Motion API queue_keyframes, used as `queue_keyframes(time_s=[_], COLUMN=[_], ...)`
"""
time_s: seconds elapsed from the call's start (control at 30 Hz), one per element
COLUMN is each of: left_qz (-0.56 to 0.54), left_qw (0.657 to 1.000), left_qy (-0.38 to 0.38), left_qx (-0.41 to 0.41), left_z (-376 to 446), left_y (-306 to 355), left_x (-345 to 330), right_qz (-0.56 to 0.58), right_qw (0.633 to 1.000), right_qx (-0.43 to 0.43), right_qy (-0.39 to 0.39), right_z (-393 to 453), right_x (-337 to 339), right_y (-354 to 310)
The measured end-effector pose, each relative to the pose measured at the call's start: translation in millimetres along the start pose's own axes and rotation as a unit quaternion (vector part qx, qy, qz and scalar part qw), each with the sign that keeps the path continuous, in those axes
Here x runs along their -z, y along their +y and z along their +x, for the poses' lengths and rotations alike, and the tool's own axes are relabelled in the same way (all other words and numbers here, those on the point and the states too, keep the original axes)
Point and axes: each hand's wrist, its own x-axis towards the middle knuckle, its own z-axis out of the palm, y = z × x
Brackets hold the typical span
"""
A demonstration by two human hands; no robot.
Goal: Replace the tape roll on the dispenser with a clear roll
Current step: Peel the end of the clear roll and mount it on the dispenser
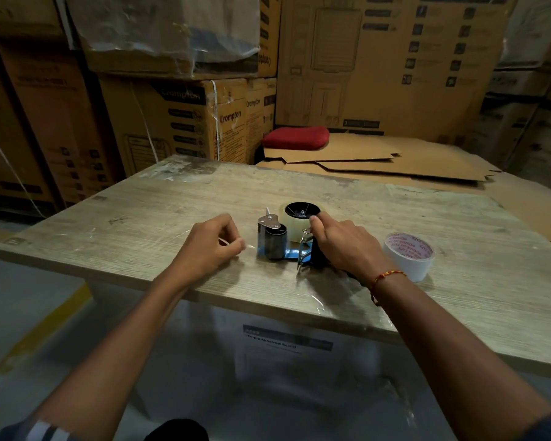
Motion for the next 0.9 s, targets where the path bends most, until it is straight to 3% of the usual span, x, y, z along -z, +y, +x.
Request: queue_keyframes(time_s=[0.1, 0.17, 0.27, 0.33, 0.5, 0.6, 0.77, 0.9], left_qz=[-0.003, 0.059, 0.213, 0.243, 0.195, 0.112, 0.043, 0.017], left_qw=[0.999, 0.991, 0.933, 0.918, 0.943, 0.972, 0.991, 0.999], left_qy=[-0.012, -0.008, 0.002, -0.024, 0.0, 0.045, 0.073, 0.047], left_qx=[-0.039, -0.118, -0.291, -0.312, -0.27, -0.201, -0.1, -0.01], left_z=[-9, -14, -20, -24, -28, -28, -32, -26], left_y=[-2, -4, -6, -8, -19, -19, -14, -10], left_x=[5, 5, 0, -4, -1, 8, 8, -8], right_qz=[0.001, 0.001, 0.001, 0.001, -0.006, -0.011, -0.008, -0.009], right_qw=[1.0, 1.0, 1.0, 1.0, 1.0, 1.0, 1.0, 1.0], right_qx=[0.001, 0.003, 0.002, 0.003, 0.006, 0.005, 0.005, 0.003], right_qy=[-0.002, -0.001, -0.002, 0.0, 0.001, 0.002, 0.002, 0.005], right_z=[0, 0, -1, -1, -1, -2, -1, -1], right_x=[1, 1, 2, 2, 2, 3, 3, 1], right_y=[0, 0, 0, 0, -1, 0, 0, 0])
